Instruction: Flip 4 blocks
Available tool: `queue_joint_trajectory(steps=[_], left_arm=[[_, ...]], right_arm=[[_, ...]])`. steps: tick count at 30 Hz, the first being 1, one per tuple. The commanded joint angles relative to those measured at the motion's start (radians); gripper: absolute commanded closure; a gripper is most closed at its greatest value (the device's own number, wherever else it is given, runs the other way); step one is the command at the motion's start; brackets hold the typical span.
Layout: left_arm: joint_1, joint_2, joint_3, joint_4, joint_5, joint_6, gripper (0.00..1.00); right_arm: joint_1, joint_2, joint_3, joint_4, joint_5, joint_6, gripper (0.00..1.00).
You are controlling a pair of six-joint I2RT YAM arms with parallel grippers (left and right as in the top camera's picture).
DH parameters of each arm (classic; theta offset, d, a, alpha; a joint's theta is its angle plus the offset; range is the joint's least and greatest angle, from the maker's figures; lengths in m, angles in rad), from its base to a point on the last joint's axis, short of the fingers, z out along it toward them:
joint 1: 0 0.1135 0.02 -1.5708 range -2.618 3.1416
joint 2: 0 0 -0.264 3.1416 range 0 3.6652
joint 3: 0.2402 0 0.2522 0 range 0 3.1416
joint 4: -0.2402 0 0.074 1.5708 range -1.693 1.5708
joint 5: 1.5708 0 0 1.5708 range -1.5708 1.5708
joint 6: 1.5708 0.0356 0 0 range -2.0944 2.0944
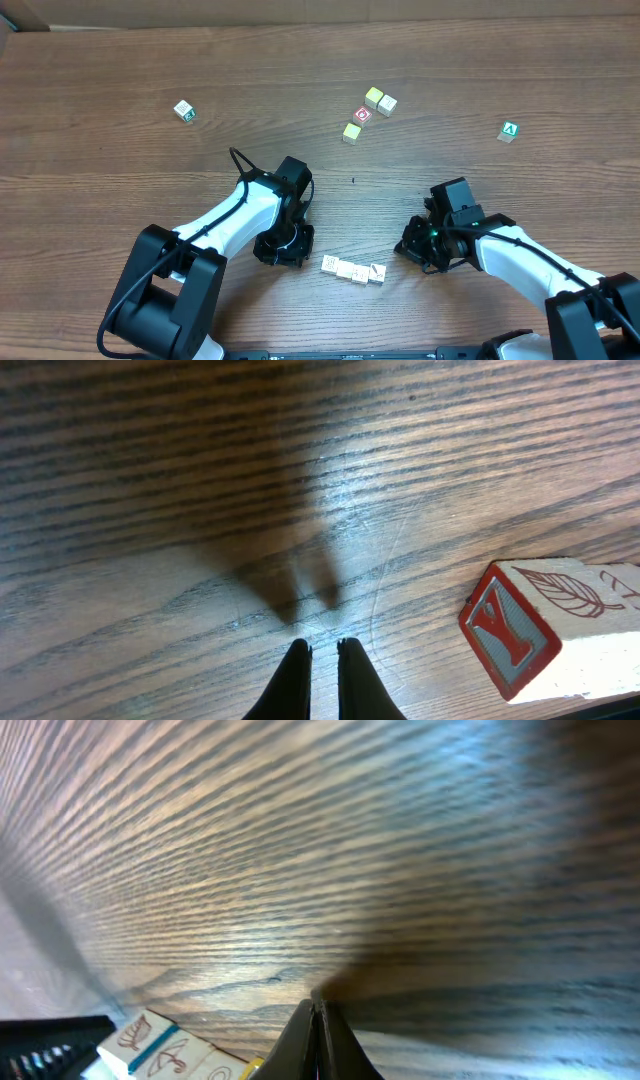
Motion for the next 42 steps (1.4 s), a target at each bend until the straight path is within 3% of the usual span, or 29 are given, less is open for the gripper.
queue_joint_trajectory(steps=[1,18,42], left_arm=[[0.003,0.004,-0.003,0.003,0.013,0.019,0.96],[0.003,0.004,-0.003,0.000,0.013,0.015,0.96],[0.003,0.004,-0.003,0.000,0.013,0.016,0.96]], right_arm=[[0.035,0.016,0.003,0.017,0.043,-0.110,0.96],[0.097,0.016,0.003,0.147,-0.007,-0.137,0.96],[0.152,0.016,0.002,0.121,-0.084,-0.159,0.96]])
